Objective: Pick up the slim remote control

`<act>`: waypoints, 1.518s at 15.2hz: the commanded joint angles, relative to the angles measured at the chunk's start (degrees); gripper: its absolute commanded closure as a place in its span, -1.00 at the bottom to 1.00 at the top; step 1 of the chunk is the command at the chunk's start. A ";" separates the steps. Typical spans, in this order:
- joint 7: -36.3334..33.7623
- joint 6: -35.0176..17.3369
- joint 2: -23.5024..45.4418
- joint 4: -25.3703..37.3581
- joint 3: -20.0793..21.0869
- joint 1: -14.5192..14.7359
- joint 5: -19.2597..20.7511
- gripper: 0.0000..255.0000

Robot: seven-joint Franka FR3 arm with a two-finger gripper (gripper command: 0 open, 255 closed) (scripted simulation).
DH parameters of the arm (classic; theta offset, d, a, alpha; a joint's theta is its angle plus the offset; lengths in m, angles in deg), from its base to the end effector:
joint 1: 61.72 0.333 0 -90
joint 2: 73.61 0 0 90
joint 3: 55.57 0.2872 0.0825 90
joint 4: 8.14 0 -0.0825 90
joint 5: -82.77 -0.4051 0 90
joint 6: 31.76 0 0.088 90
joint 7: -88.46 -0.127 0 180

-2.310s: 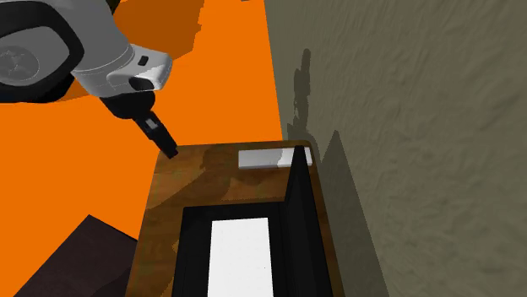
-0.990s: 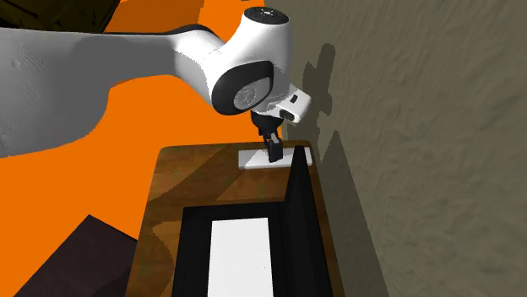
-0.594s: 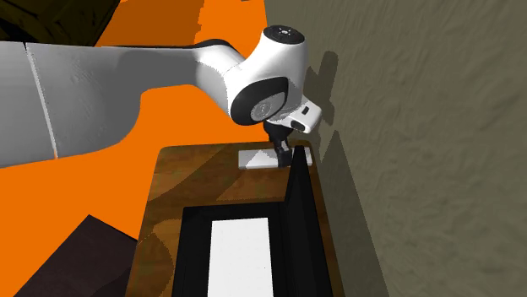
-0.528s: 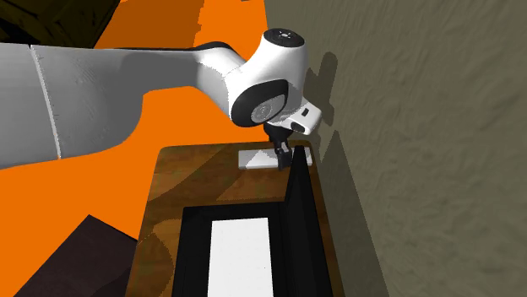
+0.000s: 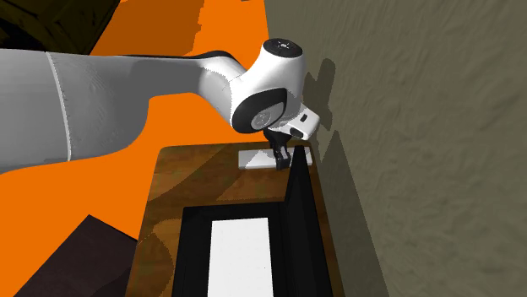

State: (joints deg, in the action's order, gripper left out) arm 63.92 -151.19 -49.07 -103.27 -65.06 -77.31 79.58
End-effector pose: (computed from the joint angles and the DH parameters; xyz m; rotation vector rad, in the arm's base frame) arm 0.6162 -0.2752 0.3072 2.8252 -1.3276 0.0031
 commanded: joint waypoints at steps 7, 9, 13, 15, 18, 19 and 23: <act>0.02 0.63 -0.22 0.33 -0.03 0.00 0.06 1.00; -0.03 1.93 -0.79 1.06 -0.08 0.02 0.17 1.00; -0.12 4.59 -1.77 2.76 -0.17 0.05 0.37 1.00; -0.15 5.95 -2.20 3.69 -0.21 0.06 0.45 1.00; -0.20 8.01 -2.76 5.20 -0.27 0.06 0.57 1.00; -0.22 8.71 -2.93 5.73 -0.28 0.06 0.60 1.00; -0.24 10.23 -3.24 6.94 -0.32 0.05 0.66 1.00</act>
